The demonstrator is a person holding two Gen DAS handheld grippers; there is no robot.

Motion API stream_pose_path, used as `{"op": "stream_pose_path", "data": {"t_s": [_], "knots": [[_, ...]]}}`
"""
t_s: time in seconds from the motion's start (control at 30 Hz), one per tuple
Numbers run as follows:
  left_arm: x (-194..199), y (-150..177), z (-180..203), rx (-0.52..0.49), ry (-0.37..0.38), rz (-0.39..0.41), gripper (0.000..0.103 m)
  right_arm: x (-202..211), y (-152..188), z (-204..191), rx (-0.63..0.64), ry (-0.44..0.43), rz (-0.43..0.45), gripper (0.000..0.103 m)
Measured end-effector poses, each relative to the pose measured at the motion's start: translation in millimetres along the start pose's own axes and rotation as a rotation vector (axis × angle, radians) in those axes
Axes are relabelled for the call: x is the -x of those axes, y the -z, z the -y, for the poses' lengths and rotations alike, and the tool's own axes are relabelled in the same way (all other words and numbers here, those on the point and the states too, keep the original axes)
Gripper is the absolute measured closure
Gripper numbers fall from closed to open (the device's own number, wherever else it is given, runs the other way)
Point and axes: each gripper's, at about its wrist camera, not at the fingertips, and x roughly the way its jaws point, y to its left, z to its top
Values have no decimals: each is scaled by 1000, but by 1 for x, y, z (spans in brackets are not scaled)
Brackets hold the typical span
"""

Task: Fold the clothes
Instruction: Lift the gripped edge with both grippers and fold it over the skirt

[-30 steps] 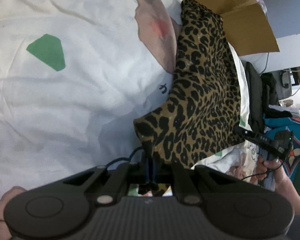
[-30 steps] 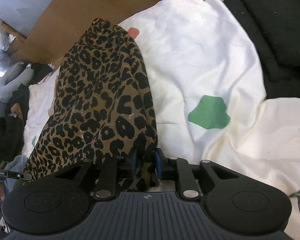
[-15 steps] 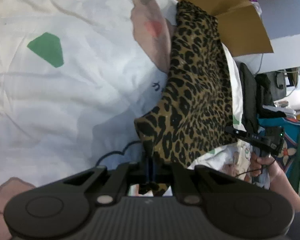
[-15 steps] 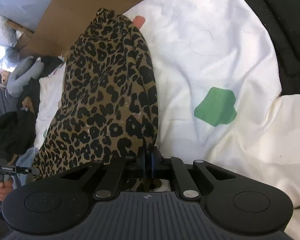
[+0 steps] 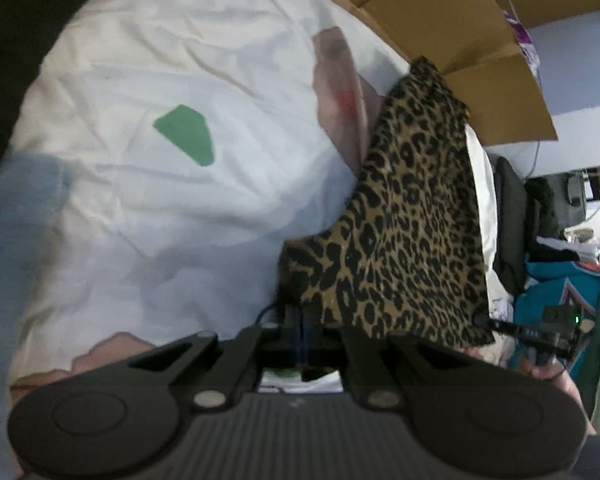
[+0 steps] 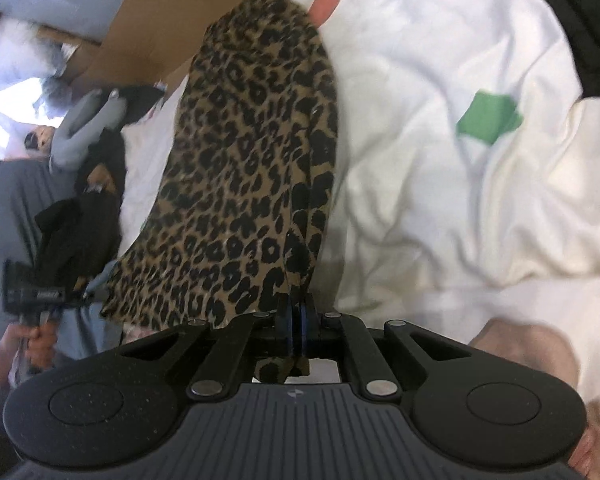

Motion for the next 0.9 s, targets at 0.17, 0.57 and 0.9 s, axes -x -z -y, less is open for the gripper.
{"op": "stream_pose_path", "data": {"t_s": [0.17, 0.57, 0.9], "knots": [[-12, 0, 5, -6, -6, -31, 102, 0, 2, 0, 2, 37, -18, 102], [-40, 2, -1, -20, -75, -70, 69, -11, 3, 14, -8, 123, -3, 102], [-69, 2, -9, 38, -14, -89, 64, -17, 2, 15, -3, 179, 16, 102]]}}
